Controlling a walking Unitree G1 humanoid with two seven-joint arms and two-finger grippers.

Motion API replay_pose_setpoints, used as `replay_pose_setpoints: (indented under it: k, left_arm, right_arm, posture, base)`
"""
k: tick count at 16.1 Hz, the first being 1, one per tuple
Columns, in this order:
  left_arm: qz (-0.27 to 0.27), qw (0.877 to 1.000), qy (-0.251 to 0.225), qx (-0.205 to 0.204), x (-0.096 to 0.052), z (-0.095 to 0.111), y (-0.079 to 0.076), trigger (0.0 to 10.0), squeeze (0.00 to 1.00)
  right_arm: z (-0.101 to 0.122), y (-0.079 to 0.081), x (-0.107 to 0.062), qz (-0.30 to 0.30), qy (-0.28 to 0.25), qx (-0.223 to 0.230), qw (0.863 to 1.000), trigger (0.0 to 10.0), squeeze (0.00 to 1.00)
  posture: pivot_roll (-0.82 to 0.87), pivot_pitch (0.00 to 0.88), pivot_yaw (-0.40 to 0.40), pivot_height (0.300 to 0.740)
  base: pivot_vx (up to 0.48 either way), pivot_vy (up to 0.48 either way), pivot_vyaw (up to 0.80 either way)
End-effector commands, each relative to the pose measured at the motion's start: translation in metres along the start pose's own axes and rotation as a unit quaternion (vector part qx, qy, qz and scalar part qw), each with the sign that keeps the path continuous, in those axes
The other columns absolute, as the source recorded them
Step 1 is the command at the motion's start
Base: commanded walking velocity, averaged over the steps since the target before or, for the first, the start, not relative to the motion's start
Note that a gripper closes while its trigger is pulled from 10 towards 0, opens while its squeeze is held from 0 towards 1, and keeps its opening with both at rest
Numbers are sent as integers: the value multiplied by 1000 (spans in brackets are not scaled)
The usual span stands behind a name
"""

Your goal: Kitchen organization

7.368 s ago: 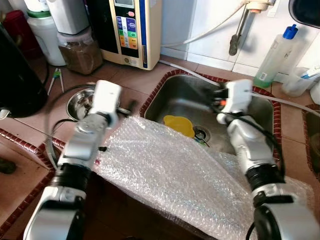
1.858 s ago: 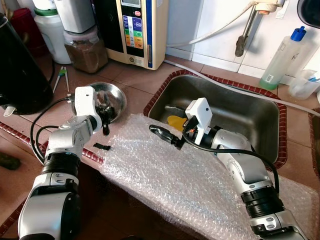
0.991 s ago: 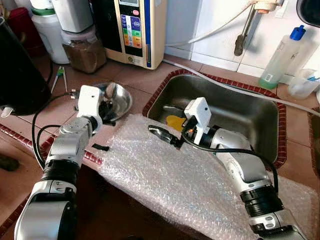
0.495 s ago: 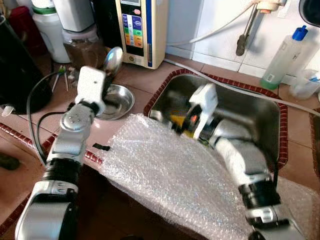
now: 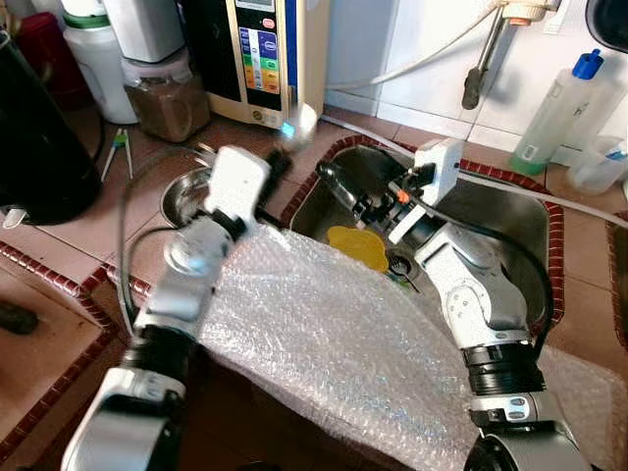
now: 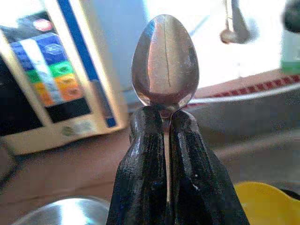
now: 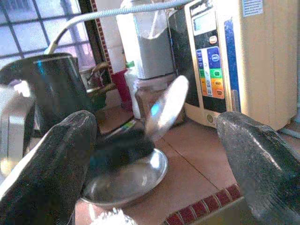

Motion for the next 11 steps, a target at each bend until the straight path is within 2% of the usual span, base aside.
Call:
replay_pose_setpoints:
  k: [1, 3, 7, 8, 9, 10, 11]
  left_arm:
    - [-15, 1000, -20, 15, 2, 10, -3, 0, 0]
    - [-49, 998, -41, 13, 7, 19, -23, 0, 0]
    - [-62, 996, -58, 14, 10, 26, -33, 0, 0]
    - [-70, 995, -64, 17, 10, 29, -37, 0, 0]
    - [-74, 995, -65, 19, 9, 29, -38, 0, 0]
    - [-79, 994, -66, 21, 9, 29, -40, 0, 0]
    - [-82, 994, -65, 20, 8, 28, -41, 0, 0]
  right_arm:
    - [1, -1, 2, -2, 1, 6, 1000, 10000, 0]
    - [-4, -4, 9, -33, 2, 18, 999, 10000, 0]
    - [-7, -17, 17, -97, -1, 47, 994, 10000, 0]
    - [-6, -22, 20, -118, -10, 60, 991, 1412, 0]
    - [-5, -23, 21, -125, -16, 65, 990, 1412, 0]
    - [-2, -27, 22, -137, -27, 77, 987, 0, 0]
    - [1, -30, 21, -147, -38, 90, 984, 0, 0]
  posture:
    - [64, 62, 27, 740]
    - [62, 60, 33, 740]
    - [67, 59, 36, 740]
    - [73, 58, 37, 740]
    - [73, 58, 37, 740]
    - [75, 55, 39, 740]
    - [75, 55, 39, 740]
  base:
    - [0, 0, 0]
    - [0, 0, 0]
    - [0, 0, 0]
    - [0, 0, 0]
    - [0, 0, 0]
    - [0, 0, 0]
    - [0, 0, 0]
Point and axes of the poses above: a point about 5 cm out from each wrist's last joint towards the gripper, its own x axis pointing out of the wrist towards the gripper, its own z axis along the axis of the wrist's last joint, y = z × x, the point moved 1 cm from there along x, pointing out of the wrist towards the gripper, and after that the axes turned 4 degrees about x, right-handed, at the moved point
